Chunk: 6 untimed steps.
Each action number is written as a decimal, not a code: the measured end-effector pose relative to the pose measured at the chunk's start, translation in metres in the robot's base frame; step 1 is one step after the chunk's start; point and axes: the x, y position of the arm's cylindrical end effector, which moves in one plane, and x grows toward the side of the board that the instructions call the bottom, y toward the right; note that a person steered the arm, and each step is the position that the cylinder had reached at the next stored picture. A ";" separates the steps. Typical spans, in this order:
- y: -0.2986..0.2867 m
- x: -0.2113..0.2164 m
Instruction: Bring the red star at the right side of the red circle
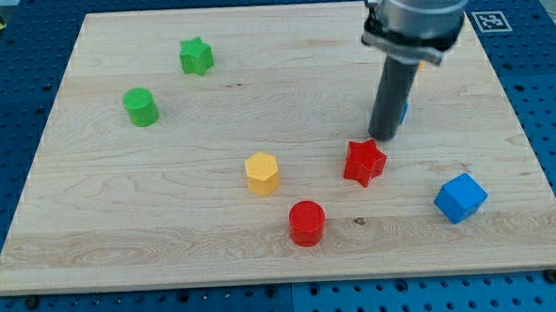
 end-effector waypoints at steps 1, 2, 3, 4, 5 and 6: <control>-0.023 0.000; -0.025 0.039; -0.025 0.067; -0.025 0.092; -0.003 0.090; 0.012 0.099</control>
